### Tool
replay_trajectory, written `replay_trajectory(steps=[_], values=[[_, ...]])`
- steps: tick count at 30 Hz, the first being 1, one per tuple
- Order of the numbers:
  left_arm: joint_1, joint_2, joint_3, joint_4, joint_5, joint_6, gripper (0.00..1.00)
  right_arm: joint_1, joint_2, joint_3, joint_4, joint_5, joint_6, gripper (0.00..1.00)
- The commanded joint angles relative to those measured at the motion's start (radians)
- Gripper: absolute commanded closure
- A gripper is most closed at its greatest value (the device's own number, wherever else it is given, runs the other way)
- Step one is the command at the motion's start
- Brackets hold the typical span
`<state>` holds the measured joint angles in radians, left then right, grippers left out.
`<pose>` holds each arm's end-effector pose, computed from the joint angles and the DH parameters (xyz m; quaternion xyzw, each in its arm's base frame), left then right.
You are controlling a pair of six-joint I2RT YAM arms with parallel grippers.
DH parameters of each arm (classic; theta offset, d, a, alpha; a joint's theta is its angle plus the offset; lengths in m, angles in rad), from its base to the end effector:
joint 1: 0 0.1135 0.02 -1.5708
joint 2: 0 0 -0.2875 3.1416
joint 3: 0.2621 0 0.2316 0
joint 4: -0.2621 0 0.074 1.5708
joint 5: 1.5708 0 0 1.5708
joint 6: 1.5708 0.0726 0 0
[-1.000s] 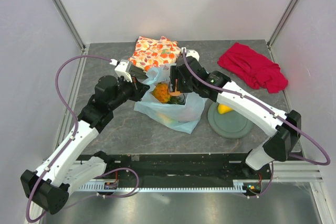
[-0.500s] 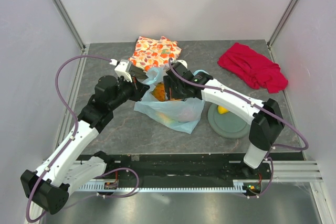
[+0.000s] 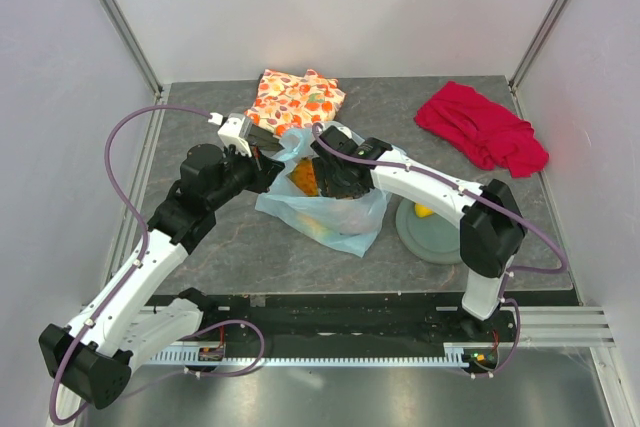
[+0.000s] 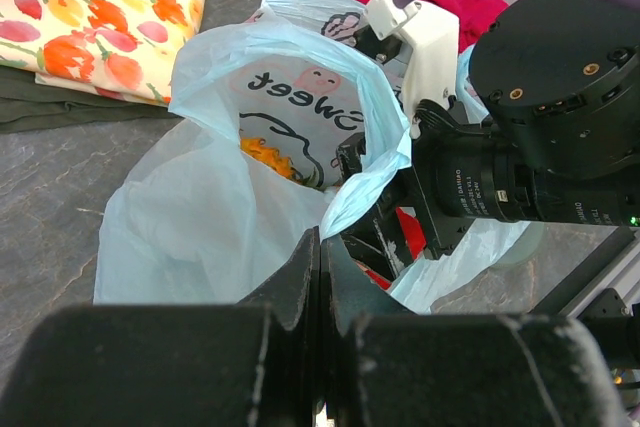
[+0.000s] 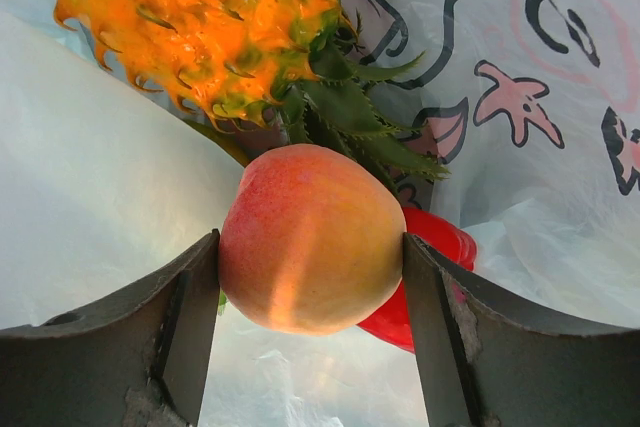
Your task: Place the fruits into the plastic bag
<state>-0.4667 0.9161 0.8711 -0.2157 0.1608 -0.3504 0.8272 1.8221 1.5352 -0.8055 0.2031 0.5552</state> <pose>0.1840 -0.1057 0.3539 0.0948 0.7863 -0.2997 0.5320 0.2747 0.2770 0.2574 -0.1072 0.9609 0.0744 0.2444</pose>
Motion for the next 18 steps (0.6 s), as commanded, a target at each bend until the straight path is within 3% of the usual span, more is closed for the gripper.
replay_trajectory(steps=[1,7,15,16,18], values=[[0.003,0.004,0.012,0.013,0.003,0.008,0.98,0.000,0.002,0.025,-0.020,-0.010,-0.018,0.44],[0.003,0.004,0.008,0.013,0.009,0.008,0.98,0.000,0.011,0.025,-0.015,-0.034,-0.028,0.26],[0.003,0.004,0.011,0.013,0.006,0.010,0.98,0.000,-0.021,0.009,0.035,-0.056,-0.046,0.18],[0.003,0.006,0.009,0.013,0.006,0.010,0.98,0.001,-0.026,0.005,0.042,-0.057,-0.049,0.06],[0.003,0.006,0.011,0.013,0.003,0.011,0.99,0.001,-0.038,-0.003,0.060,-0.060,-0.052,0.02]])
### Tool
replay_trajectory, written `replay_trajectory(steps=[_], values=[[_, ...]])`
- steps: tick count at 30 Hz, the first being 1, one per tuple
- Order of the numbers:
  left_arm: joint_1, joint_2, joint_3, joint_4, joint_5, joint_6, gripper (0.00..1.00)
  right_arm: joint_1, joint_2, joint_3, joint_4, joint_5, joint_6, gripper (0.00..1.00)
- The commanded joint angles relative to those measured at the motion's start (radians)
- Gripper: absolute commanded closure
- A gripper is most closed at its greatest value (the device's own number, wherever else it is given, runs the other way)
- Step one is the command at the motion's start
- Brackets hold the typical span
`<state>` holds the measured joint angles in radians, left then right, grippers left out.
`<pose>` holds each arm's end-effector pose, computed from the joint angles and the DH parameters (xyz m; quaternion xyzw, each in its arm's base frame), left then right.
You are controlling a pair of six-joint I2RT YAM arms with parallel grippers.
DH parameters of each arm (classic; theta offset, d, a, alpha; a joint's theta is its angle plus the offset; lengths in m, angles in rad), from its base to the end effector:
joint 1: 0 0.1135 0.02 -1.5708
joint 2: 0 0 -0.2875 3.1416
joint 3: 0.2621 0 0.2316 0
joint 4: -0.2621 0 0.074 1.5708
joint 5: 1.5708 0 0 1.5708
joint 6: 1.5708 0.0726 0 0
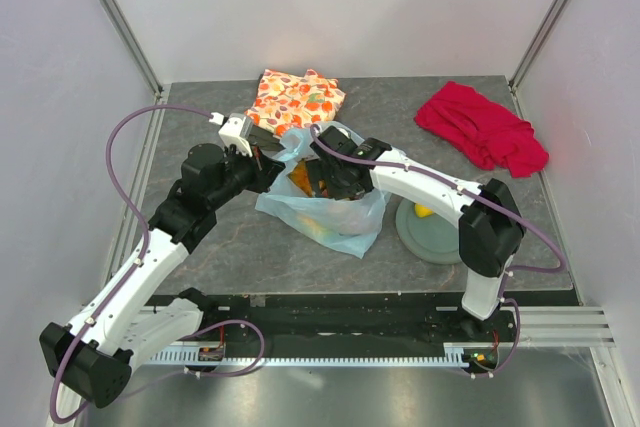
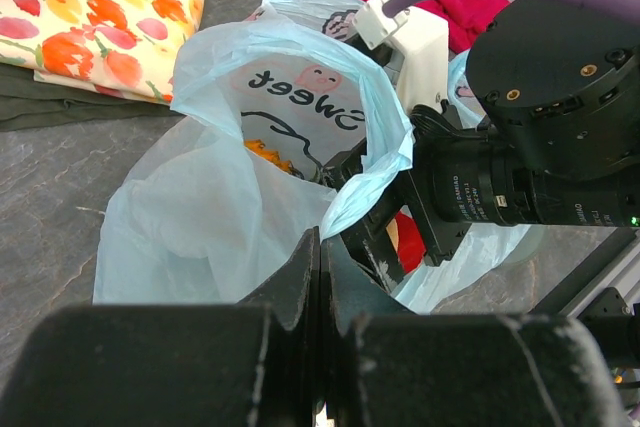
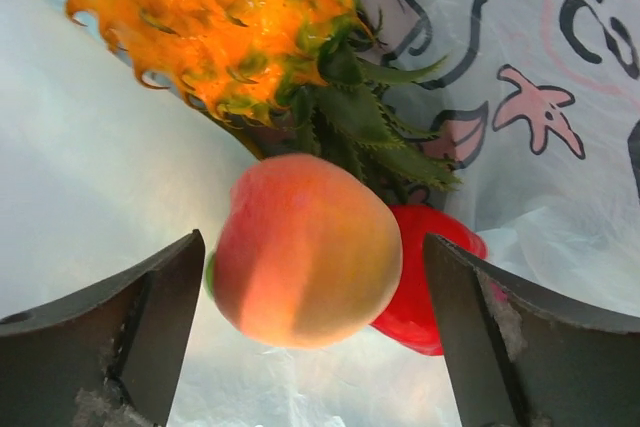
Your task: Place the fruits into the plastic bag
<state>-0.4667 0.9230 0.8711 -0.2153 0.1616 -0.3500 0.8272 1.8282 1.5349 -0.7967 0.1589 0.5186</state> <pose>0.1854 -0.1065 0.3526 0.0951 0.7882 -0.2990 0.5294 0.2739 0.2808 0.2551 -0.1301 0.9596 0.0876 0.2336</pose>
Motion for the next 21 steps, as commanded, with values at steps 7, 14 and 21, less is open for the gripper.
replay_trajectory(steps=[7,14,21], values=[[0.005,0.000,0.011,0.014,-0.002,0.014,0.98,0.003,-0.084,-0.016,0.096,-0.006,-0.015,0.02],[0.003,0.004,0.009,0.017,0.000,0.014,0.98,0.004,-0.162,-0.051,0.168,0.007,-0.017,0.04],[0.003,0.005,0.008,0.021,0.006,0.011,0.98,0.012,-0.248,-0.064,0.274,-0.025,-0.037,0.12]])
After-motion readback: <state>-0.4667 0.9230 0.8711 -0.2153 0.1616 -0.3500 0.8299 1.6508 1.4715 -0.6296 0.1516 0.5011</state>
